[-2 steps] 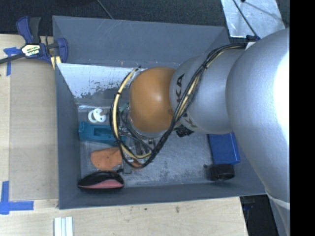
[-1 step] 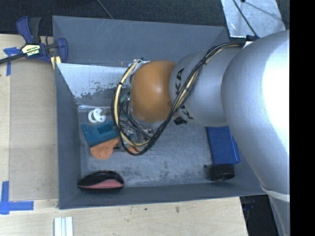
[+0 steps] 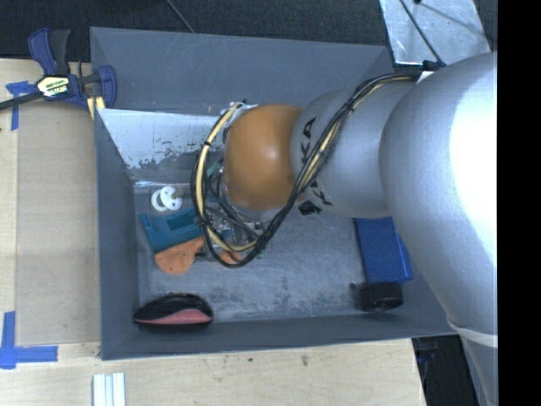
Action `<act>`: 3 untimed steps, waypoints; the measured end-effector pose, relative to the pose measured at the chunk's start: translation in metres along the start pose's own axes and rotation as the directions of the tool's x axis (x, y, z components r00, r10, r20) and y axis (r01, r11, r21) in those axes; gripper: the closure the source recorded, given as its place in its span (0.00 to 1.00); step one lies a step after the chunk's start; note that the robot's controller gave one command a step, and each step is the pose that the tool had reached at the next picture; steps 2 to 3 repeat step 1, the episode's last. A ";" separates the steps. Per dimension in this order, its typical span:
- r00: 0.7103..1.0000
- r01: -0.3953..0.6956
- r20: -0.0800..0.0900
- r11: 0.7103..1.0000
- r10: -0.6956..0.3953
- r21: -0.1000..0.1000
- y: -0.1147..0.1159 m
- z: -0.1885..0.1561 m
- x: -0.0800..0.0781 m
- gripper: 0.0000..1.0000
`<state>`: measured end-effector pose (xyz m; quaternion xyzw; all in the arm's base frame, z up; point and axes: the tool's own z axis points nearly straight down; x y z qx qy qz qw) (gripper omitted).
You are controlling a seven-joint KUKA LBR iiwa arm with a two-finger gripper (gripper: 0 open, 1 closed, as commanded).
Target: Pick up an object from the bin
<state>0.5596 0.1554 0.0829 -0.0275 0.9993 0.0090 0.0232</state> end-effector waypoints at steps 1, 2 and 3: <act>0.999 -0.029 -0.043 0.999 0.030 0.018 -0.001 -0.176 0.005 1.00; 0.999 -0.029 -0.043 0.999 0.030 0.018 -0.001 -0.176 0.005 1.00; 0.999 -0.029 -0.043 0.999 0.030 0.018 -0.001 -0.176 0.005 1.00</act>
Offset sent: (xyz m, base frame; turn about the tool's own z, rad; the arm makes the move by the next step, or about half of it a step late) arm 0.0000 0.0000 0.0000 0.0000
